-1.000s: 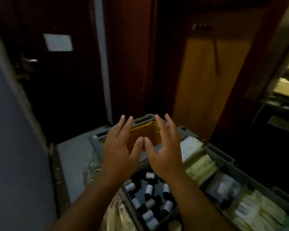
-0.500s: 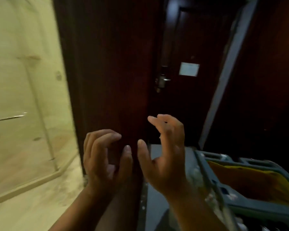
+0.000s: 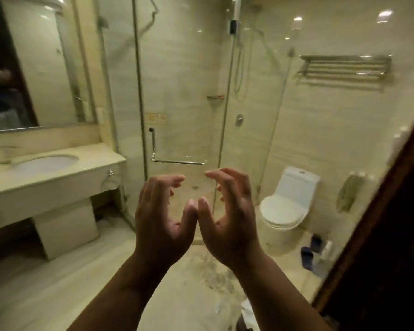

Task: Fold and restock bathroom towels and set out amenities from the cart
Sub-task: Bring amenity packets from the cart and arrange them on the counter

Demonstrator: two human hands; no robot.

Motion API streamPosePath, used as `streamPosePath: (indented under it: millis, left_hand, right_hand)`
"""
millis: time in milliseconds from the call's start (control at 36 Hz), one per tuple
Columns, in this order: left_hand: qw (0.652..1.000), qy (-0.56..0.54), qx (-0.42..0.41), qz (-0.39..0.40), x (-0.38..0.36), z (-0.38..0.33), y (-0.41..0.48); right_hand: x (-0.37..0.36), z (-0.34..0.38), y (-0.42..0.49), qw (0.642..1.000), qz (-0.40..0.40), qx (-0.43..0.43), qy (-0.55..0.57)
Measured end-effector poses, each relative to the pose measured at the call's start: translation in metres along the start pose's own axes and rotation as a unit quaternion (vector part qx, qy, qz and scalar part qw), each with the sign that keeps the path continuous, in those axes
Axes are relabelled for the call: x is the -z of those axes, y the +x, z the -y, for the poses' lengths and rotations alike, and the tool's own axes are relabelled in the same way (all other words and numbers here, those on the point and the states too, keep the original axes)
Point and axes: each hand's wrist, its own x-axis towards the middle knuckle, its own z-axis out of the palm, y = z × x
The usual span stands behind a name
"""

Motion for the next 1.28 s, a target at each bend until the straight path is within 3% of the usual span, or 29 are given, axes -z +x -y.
streamPosePath:
  millis: [250,611,861,1278]
  left_hand:
    - [0.985,0.135,0.109,0.004,0.065,0.131,0.010]
    - [0.934,0.279,0.220,-0.043,0.112,0.346,0.055]
    - [0.893,0.339,0.283,-0.085,0.155,0.492,0.096]
    - [0.865,0.354,0.345,-0.084,0.247,0.767,0.148]
  right_hand:
    - [-0.168,-0.006,0.036,0.987,0.126,-0.019,0.095]
    - [-0.429,-0.041,0.111,0.935,0.259,-0.009,0.242]
    - [-0.601,-0.039,0.158,0.909,0.308,0.020,0.281]
    - [-0.894,-0.016,0.218,0.887,0.358,-0.007,0.290]
